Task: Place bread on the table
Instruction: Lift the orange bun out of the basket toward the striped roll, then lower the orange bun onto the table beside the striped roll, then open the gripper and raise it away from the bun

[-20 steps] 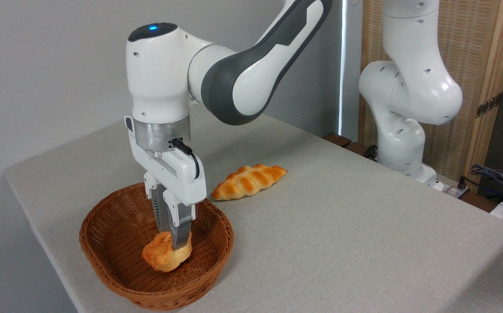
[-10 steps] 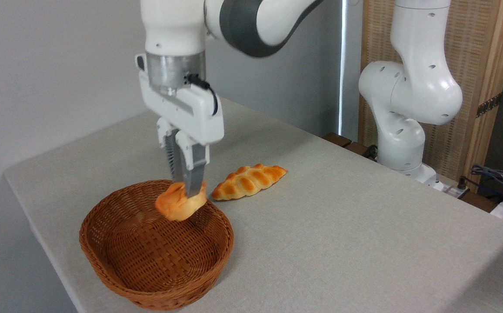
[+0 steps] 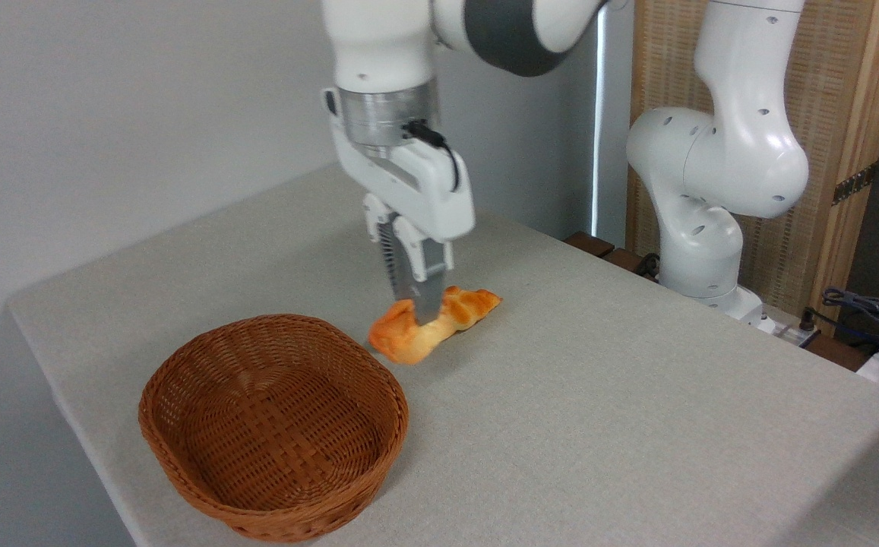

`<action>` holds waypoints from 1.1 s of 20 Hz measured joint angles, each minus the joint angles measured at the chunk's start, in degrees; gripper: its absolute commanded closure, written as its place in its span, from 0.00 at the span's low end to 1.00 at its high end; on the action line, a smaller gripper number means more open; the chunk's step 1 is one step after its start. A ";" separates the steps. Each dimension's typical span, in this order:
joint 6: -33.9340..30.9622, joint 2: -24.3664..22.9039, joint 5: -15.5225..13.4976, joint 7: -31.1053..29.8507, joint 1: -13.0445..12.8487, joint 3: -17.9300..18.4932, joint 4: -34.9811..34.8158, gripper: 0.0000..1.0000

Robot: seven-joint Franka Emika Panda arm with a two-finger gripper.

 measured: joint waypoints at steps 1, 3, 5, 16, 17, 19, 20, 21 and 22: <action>0.00 -1.56 0.00 0.71 0.05 0.49 -2.13 0.62; 0.00 -3.83 0.00 1.35 0.06 0.83 -5.76 0.59; 0.00 -4.81 0.00 1.98 -0.01 0.82 -8.32 0.55; 0.00 -4.36 0.00 3.05 -0.35 0.80 -11.22 0.03; 0.00 -4.21 0.00 3.05 -0.35 0.80 -11.25 0.00; 0.00 -3.93 0.00 3.05 -0.35 0.80 -11.28 0.00; 0.00 -3.86 0.00 3.05 -0.35 0.80 -11.28 0.00; 0.00 -3.82 0.00 3.05 -0.35 0.80 -11.28 0.00; 0.00 -3.80 0.00 3.05 -0.36 0.80 -11.28 0.00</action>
